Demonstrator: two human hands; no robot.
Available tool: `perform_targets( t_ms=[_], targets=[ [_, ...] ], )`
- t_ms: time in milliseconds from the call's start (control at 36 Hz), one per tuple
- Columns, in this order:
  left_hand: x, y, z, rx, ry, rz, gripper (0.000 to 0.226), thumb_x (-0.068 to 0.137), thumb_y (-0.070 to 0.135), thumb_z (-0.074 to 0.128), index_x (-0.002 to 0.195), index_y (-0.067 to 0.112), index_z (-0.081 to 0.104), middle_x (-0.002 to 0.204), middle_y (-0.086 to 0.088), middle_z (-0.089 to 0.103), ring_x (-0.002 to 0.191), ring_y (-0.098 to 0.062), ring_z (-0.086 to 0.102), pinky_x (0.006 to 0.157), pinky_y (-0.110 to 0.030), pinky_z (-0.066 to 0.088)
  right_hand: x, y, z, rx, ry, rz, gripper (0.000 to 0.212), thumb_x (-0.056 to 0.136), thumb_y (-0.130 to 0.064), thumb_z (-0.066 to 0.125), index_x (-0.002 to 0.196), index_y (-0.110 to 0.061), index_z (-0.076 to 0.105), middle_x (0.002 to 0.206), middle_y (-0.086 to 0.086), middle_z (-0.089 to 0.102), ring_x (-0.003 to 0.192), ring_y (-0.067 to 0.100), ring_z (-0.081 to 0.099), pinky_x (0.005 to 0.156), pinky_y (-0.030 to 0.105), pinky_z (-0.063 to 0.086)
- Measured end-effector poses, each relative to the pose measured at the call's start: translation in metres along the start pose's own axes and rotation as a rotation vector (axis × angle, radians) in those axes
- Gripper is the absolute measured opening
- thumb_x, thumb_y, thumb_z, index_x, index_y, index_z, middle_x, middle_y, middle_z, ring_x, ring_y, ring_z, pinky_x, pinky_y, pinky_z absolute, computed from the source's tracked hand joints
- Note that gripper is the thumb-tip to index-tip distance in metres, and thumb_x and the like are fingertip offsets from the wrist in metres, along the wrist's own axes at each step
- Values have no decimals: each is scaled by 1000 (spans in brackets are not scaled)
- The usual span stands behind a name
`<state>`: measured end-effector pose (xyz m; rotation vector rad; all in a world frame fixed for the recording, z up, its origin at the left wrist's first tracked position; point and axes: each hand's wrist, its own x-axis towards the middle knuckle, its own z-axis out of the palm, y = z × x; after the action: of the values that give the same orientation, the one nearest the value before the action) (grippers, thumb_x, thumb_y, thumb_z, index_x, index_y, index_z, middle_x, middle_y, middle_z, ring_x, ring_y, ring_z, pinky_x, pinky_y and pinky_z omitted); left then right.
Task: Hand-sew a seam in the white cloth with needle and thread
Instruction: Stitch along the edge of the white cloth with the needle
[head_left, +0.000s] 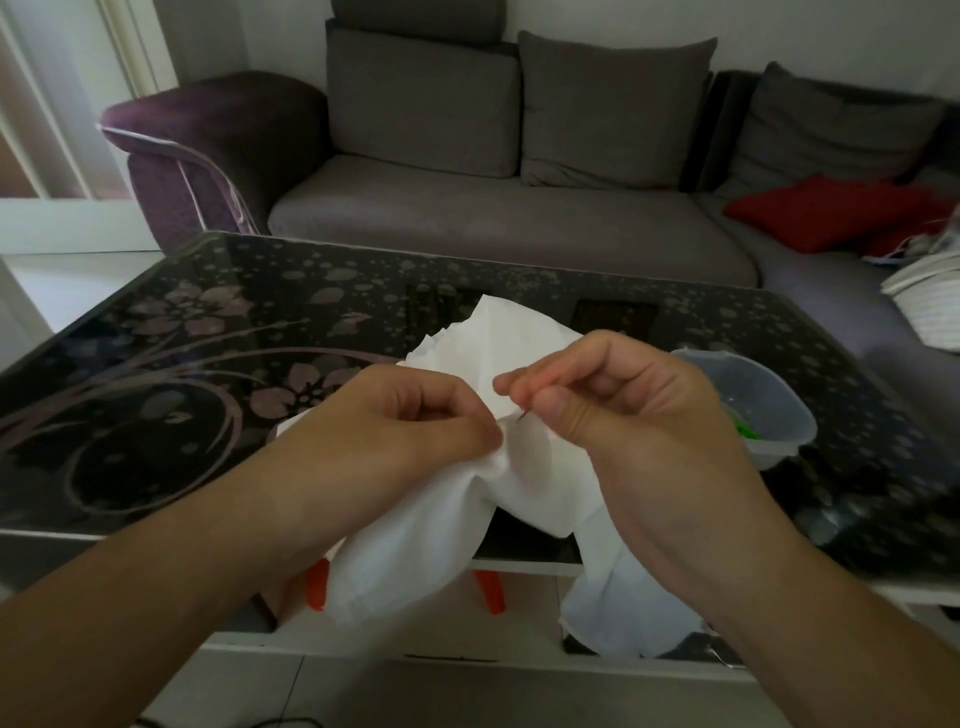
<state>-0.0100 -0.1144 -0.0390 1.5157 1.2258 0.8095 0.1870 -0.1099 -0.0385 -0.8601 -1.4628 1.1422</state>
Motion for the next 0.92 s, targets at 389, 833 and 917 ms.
perform_targets(
  t_ms=[389, 833, 917],
  targets=[
    [1, -2, 0, 79, 59, -28, 21, 97, 27, 67, 81, 24, 80, 87, 9, 77, 83, -4, 72, 81, -27, 49, 9, -12, -16, -39, -12, 196, 25, 105, -2, 44, 90, -8, 63, 67, 8, 46, 53, 19, 38, 48, 30, 37],
    [6, -8, 2, 173, 101, 93, 5, 93, 34, 70, 94, 34, 76, 77, 1, 75, 73, -22, 71, 72, -35, 60, 5, -9, -13, -994, -162, 120, 13, 93, -36, 72, 80, -36, 70, 52, -34, 50, 56, -14, 51, 43, 9, 33],
    [4, -6, 3, 281, 81, 151, 15, 95, 39, 68, 107, 47, 68, 69, 3, 68, 57, -15, 61, 53, -18, 49, 7, -8, -16, -949, -88, 73, 16, 92, -31, 75, 76, -33, 70, 50, -16, 51, 49, 2, 49, 47, 9, 38]
  ],
)
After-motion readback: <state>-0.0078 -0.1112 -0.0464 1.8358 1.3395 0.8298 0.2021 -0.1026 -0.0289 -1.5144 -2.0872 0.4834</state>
